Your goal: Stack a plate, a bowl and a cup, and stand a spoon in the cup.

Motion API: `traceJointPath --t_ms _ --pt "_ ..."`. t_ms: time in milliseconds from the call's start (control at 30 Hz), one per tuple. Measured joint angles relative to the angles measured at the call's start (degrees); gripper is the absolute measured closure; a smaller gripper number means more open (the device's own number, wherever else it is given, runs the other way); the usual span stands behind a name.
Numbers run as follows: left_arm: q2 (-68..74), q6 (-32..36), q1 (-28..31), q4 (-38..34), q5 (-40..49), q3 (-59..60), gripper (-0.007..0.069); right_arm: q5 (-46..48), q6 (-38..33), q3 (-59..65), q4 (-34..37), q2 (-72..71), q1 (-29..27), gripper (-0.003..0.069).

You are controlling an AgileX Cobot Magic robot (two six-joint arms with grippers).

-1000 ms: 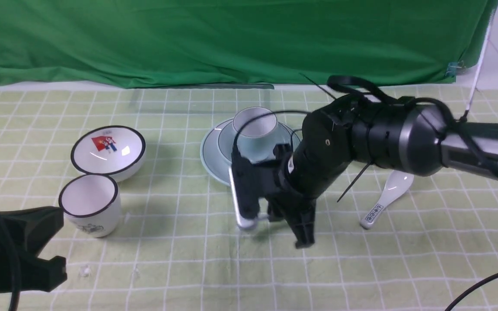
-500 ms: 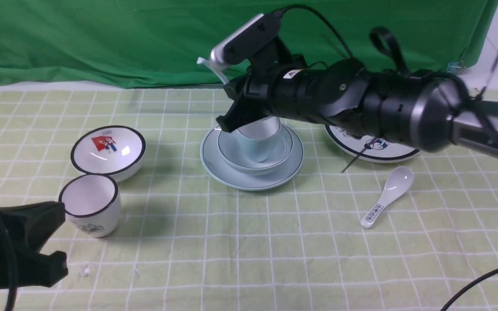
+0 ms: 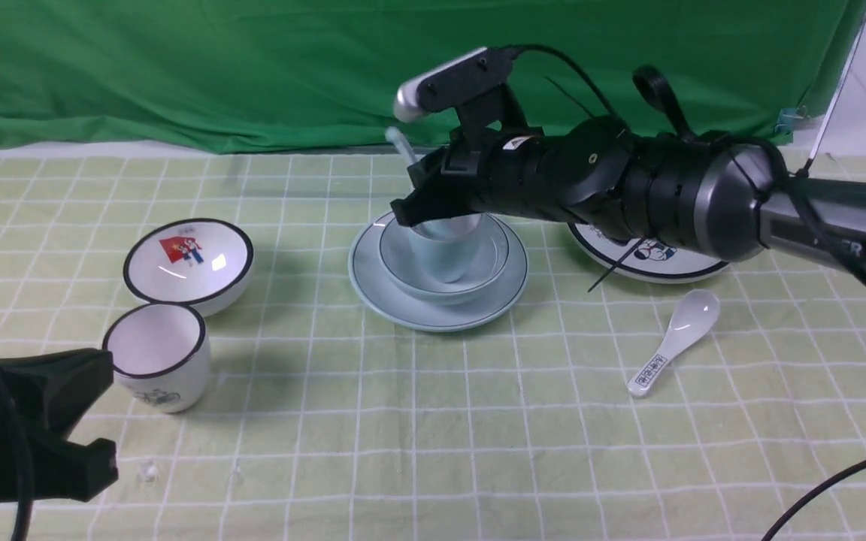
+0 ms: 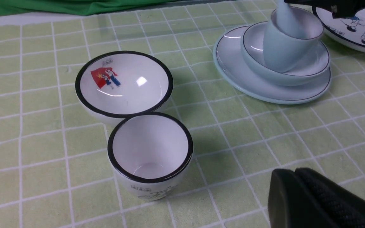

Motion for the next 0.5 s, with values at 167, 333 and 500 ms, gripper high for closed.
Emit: traceJointPath --t_ms 167,333,500 --pt "0.00 0.05 0.00 0.00 0.00 0.00 0.0656 7.33 0.44 0.07 -2.33 -11.42 -1.19 0.0446" --pt "0.00 0.11 0.00 0.00 -0.93 0.00 0.0655 23.13 12.55 0.00 -22.40 -27.28 -4.60 0.0624" --pt "0.00 0.17 0.00 0.00 -0.95 0.00 0.0654 42.72 36.65 0.82 -53.77 -42.55 -5.40 0.0638"
